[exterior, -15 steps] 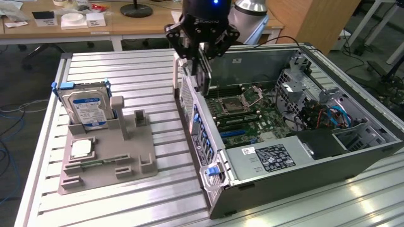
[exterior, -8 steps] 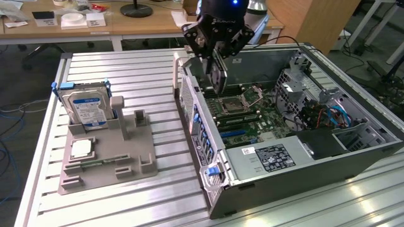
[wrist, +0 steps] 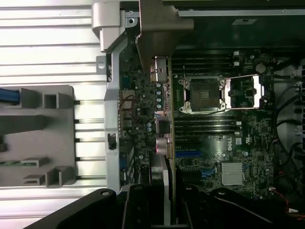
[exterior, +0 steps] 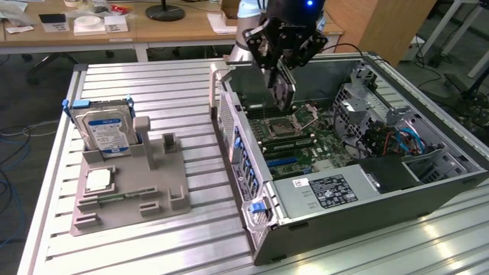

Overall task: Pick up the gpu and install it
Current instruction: 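Pick up the gpu and move the gpu toward the slot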

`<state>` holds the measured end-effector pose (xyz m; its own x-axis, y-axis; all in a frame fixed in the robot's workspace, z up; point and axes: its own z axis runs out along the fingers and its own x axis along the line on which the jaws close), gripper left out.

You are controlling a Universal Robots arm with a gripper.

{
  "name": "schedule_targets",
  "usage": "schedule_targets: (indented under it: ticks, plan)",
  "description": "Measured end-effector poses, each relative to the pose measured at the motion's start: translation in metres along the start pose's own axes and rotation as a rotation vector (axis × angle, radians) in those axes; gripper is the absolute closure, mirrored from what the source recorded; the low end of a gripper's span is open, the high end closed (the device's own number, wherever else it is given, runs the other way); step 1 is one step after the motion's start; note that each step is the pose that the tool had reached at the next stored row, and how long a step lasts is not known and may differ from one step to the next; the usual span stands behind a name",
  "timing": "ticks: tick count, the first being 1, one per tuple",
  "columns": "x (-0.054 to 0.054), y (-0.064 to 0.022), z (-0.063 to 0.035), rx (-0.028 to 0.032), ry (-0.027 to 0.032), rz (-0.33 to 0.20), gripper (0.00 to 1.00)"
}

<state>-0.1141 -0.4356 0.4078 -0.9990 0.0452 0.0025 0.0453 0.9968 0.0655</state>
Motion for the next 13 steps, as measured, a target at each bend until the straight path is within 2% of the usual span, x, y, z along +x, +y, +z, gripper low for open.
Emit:
schedule_targets:
  ticks: [13]
  plan:
    - [-0.057,0.0026,0.0,-0.0028,0.0001,0.0,0.72]
